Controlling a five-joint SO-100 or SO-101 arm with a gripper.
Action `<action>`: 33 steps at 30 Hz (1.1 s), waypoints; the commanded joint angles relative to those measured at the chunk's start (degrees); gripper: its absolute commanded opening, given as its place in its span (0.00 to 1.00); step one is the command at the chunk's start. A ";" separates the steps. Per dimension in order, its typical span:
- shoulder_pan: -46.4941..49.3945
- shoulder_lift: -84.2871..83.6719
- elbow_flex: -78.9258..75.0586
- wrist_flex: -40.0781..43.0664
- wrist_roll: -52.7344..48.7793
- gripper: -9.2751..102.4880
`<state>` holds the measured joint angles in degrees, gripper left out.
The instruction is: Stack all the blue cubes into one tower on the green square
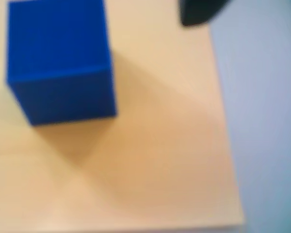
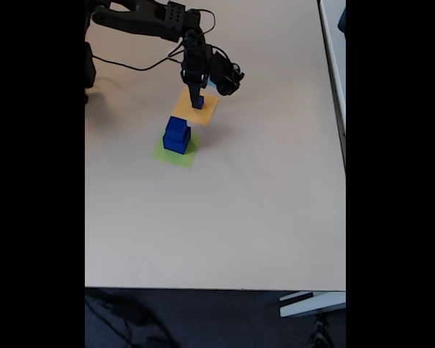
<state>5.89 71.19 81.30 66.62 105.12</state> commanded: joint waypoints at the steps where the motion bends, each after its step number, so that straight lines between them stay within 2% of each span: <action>1: 0.09 2.11 -0.18 -1.41 -0.53 0.31; 27: 0.53 -2.81 1.93 -4.92 -3.43 0.28; 33: 1.05 -3.08 1.85 -5.01 -4.75 0.18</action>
<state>6.15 67.24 83.58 62.49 100.90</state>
